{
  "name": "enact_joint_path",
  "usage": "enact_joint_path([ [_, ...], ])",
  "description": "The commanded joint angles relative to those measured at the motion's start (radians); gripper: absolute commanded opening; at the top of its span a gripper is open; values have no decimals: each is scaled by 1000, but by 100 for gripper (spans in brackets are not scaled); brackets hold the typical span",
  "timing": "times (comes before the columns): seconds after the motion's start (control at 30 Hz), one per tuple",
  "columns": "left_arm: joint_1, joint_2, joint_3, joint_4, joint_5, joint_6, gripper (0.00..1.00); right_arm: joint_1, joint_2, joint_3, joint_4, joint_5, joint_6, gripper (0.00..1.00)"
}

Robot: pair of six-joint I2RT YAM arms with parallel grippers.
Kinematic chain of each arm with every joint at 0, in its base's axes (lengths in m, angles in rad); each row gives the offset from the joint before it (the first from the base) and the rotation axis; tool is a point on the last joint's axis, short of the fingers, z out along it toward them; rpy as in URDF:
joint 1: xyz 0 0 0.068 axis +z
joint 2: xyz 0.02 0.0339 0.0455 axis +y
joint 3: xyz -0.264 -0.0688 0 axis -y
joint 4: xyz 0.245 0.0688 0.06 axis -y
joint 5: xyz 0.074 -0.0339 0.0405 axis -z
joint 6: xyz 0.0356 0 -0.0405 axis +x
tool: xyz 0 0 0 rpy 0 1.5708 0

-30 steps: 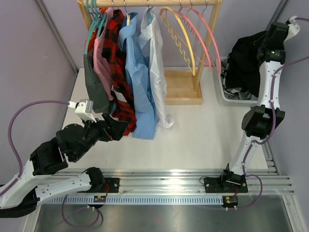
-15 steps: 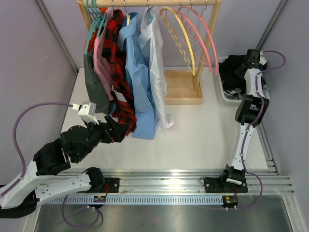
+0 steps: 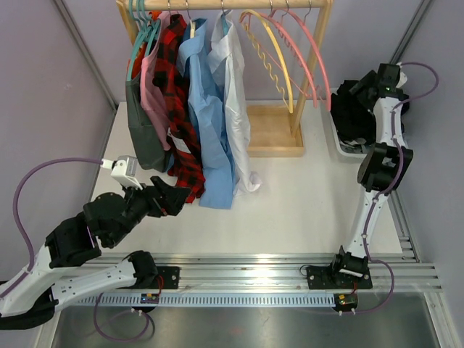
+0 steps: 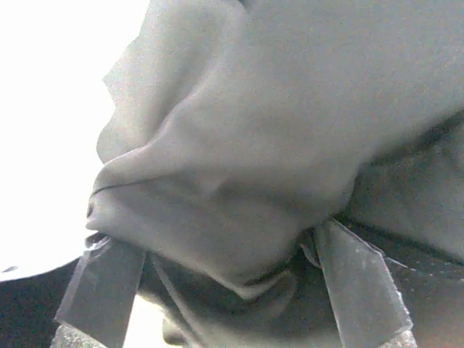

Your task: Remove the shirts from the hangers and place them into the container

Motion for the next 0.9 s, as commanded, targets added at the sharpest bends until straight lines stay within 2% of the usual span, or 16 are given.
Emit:
enact_joint_path([
  [0.0,-4,-18,2,50,-19,7,99,-3,-196,118,-13,-7,-66,99],
  [0.17,-4,-32,11,51,-23,26,99,5,-412,73,-10,-7,-94,99],
  [0.23,-4,-49,9,56,-17,41,99,30,-597,-52,-33,-53,-106,100],
  [0.27,-4,-49,11,56,-17,44,99,31,-598,-85,-45,-53,-106,100],
  [0.3,-2,-53,11,59,-13,45,99,41,-688,-129,-47,-53,-120,99],
  [0.37,-4,-61,11,56,-9,50,99,118,-788,-290,-30,-73,-154,100],
  [0.43,-4,-66,11,45,-9,49,99,228,-955,-412,-7,-62,-189,99],
  [0.47,-4,-69,11,42,-12,47,99,257,-1010,-525,19,-62,-191,100],
  [0.5,-4,-69,8,39,-9,50,99,309,-1112,-573,22,-62,-197,99],
  [0.57,-4,-73,9,35,-6,53,99,415,-1199,-688,18,-106,-206,100],
  [0.77,-4,-64,9,38,3,68,99,705,-1380,-805,-50,-122,-203,99],
  [0.87,-4,-56,9,39,9,72,99,768,-1423,-843,-56,-147,-183,99],
])
